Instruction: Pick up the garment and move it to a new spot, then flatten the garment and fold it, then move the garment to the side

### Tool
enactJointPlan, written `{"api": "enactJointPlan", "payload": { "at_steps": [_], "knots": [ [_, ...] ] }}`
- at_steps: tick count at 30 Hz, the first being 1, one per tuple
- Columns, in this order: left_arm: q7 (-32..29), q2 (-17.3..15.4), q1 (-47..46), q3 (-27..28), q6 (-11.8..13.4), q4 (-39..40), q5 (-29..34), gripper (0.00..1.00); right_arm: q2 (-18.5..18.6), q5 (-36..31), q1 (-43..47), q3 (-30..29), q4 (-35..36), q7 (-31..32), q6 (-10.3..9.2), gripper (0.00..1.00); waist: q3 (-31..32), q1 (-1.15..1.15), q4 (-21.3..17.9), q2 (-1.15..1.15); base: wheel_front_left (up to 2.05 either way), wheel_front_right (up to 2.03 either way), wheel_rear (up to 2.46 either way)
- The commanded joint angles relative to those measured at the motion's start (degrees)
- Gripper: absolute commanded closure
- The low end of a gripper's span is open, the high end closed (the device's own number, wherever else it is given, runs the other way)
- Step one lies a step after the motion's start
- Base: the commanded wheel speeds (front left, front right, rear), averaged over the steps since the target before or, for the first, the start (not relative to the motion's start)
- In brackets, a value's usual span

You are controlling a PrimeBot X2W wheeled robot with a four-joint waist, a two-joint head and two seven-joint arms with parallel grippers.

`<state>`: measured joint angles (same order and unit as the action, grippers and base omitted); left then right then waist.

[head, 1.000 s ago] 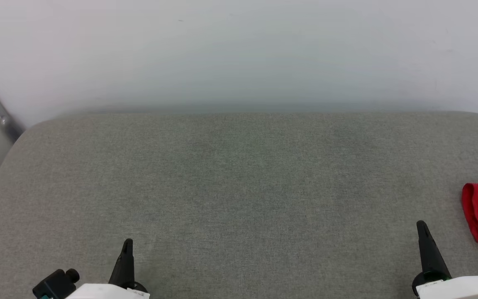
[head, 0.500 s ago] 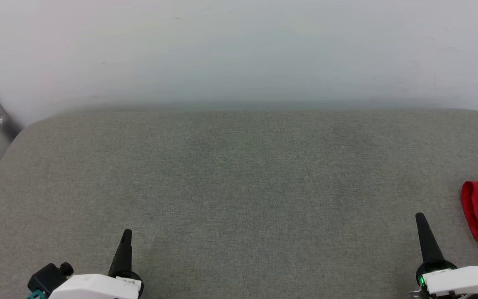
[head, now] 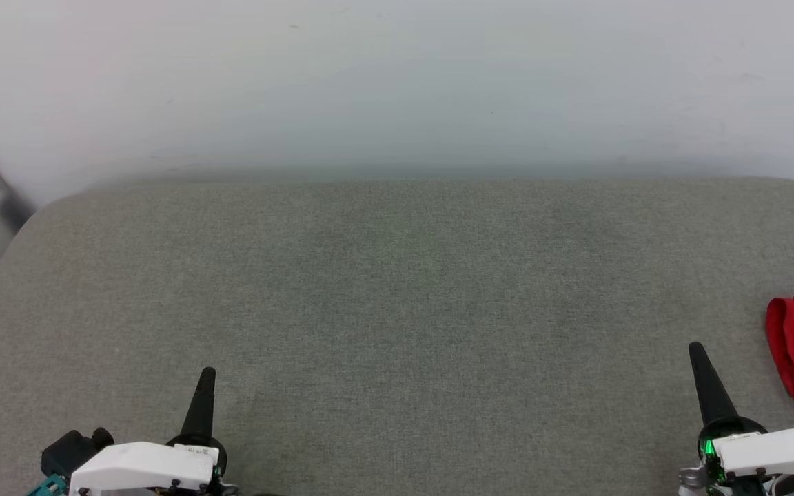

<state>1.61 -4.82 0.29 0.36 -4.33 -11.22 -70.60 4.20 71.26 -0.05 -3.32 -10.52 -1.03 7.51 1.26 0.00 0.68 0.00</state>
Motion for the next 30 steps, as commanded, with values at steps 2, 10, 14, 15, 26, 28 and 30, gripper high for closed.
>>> {"api": "enactJointPlan", "payload": {
  "at_steps": [2, 10, 14, 15, 26, 28, 30],
  "knots": [
    [-0.6, -0.2, -1.7, 0.4, -0.5, 0.1, -2.1, 1.0, 0.4, 2.0, -1.7, -0.3, 0.0, 0.5, -0.02, 1.0, -0.1, 0.0, 0.0, 0.0, 0.0, 0.0, 0.0],
    [-1.7, -0.2, -2.7, 1.1, -1.1, -0.5, -6.4, 1.0, 0.3, 6.1, -2.6, -0.5, -0.7, 1.6, -0.02, 1.0, -0.3, 0.0, -0.1, 0.0, 0.0, 0.0, 0.0],
    [-2.2, -0.1, -3.3, 1.4, -1.3, -0.7, -8.5, 1.0, 0.3, 8.1, -3.1, -0.6, -1.0, 2.1, -0.02, 1.0, -0.4, 0.0, -0.2, 0.0, 0.0, 0.0, 0.0],
    [-2.4, -0.1, -3.4, 1.5, -1.4, -0.8, -9.0, 1.0, 0.3, 8.6, -3.1, -0.6, -1.1, 2.3, -0.02, 1.0, -0.4, 0.0, -0.2, 0.0, 0.0, 0.0, 0.0],
    [-3.8, 0.0, -4.6, 2.4, -2.1, -1.5, -14.2, 1.0, 0.2, 13.6, -4.3, -0.9, -2.0, 3.8, -0.03, 1.0, -0.8, 0.0, -0.4, 0.0, 0.0, 0.0, 0.0],
    [-4.0, 0.1, -4.8, 2.5, -2.3, -1.6, -15.2, 1.0, 0.1, 14.4, -4.6, -1.0, -2.1, 4.0, -0.03, 1.0, -0.8, 0.0, -0.4, 0.0, 0.0, 0.0, 0.0],
    [-4.3, 0.1, -4.9, 2.7, -2.3, -1.8, -16.0, 1.0, 0.1, 15.3, -4.9, -1.1, -2.2, 4.2, -0.03, 1.0, -0.9, 0.0, -0.4, 0.0, 0.0, 0.0, 0.0]
  ]
}}
